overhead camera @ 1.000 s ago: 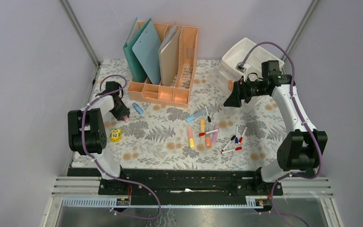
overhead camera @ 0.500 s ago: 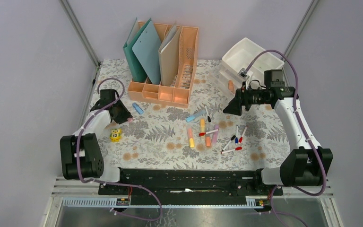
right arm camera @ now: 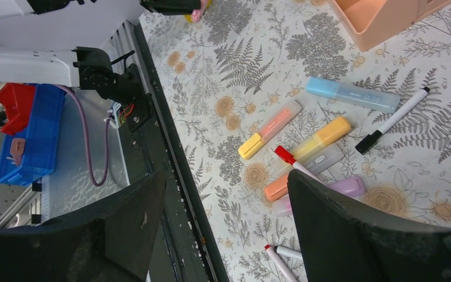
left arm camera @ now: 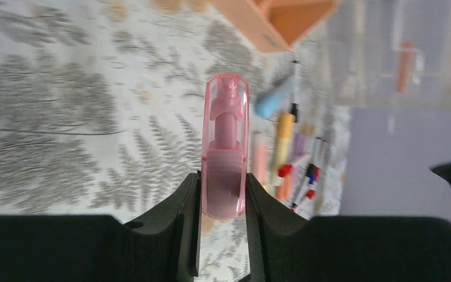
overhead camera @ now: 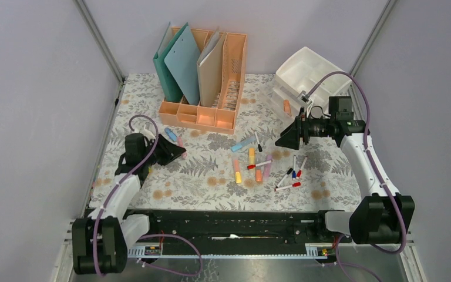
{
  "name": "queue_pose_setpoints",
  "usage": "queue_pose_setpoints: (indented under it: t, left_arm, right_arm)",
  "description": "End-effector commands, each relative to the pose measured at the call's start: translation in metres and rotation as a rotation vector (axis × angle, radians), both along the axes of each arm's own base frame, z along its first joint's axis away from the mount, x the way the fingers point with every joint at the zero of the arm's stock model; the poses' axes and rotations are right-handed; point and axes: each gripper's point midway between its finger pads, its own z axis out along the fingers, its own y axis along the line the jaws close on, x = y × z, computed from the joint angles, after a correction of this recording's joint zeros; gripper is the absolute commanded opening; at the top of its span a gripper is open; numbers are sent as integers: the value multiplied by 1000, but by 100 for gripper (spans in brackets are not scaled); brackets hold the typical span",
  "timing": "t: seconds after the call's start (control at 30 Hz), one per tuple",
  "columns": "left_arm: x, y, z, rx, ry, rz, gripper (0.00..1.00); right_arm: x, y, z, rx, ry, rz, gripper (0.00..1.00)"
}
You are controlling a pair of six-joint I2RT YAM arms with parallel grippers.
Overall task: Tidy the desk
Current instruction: Pick up the stationery from the center of the board, then place the stationery in the drawer.
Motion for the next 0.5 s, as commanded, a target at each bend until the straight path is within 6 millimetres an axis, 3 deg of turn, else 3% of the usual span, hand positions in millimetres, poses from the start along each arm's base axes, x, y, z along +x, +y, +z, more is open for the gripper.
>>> queue_pose_setpoints:
  t: [0.0, 0.3, 0.47]
  left_arm:
    - [-1, -42, 62, -171, -260, -123, 0]
    - [-21, -114, 115, -230, -478, -321, 0]
    - [-33, -165, 137, -213, -531, -460, 0]
  right_arm:
    - [-8, 5, 20, 74, -42, 23, 83]
    - [-14, 12, 24, 172, 16, 35, 82]
    - [-21, 24, 25, 201, 61, 62, 82]
